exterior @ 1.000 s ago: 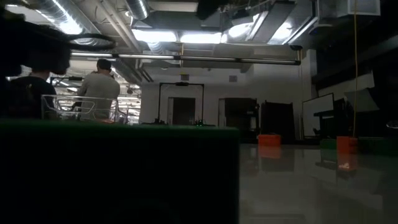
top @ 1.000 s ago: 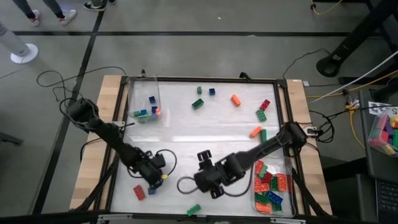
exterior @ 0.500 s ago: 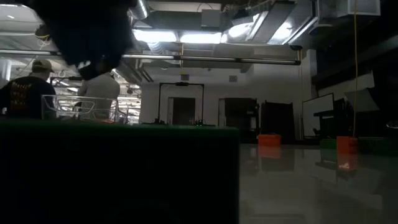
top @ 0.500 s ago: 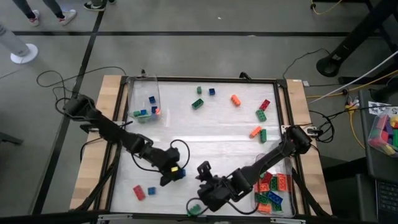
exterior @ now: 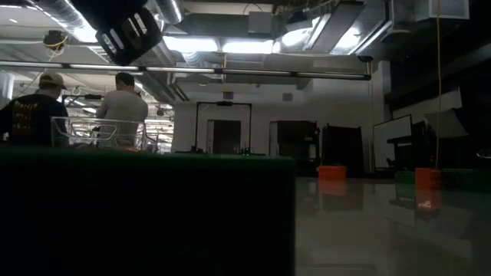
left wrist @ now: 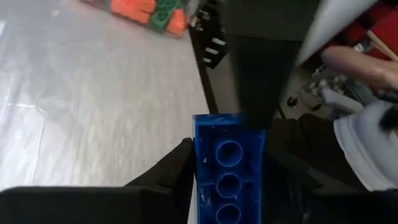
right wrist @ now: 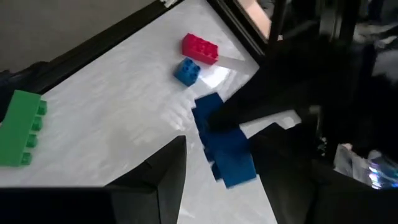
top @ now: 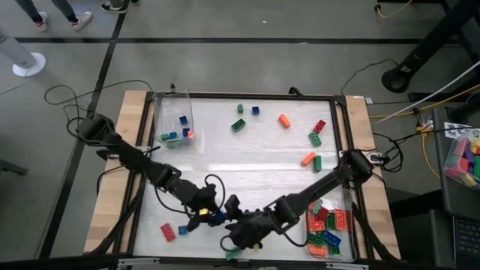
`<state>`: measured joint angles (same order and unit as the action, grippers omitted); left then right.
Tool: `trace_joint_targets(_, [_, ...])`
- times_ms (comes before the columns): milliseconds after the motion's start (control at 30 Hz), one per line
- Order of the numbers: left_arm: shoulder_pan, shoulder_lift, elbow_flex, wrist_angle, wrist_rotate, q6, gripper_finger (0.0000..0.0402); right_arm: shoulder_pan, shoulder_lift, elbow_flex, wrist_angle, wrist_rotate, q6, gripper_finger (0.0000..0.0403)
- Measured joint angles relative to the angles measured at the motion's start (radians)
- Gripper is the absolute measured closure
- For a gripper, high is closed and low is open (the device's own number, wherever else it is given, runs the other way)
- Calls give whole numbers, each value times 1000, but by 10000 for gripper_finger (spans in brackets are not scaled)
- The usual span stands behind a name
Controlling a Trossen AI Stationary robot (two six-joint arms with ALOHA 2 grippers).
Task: Sort blocks by size
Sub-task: Put the 8 stud blue game piece into the bottom transparent bin
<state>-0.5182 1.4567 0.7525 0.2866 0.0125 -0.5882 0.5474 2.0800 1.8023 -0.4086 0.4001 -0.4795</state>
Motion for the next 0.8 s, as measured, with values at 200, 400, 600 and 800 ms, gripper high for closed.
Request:
trace_joint_targets(200, [-7, -1, 0, 42, 3, 36, 264, -41, 4, 0, 34, -131, -1, 210])
trace_joint_targets(400, [-6, -1, 0, 47, 4, 52, 264, -44, 13, 0, 72, -158, -39, 221])
trace_joint_targets(600, [-6, -1, 0, 44, 6, 64, 264, -44, 18, 0, 68, -161, -57, 285])
trace_joint_targets(800, [-11, -1, 0, 48, 20, 17, 261, -44, 18, 1, 69, -160, -55, 306])
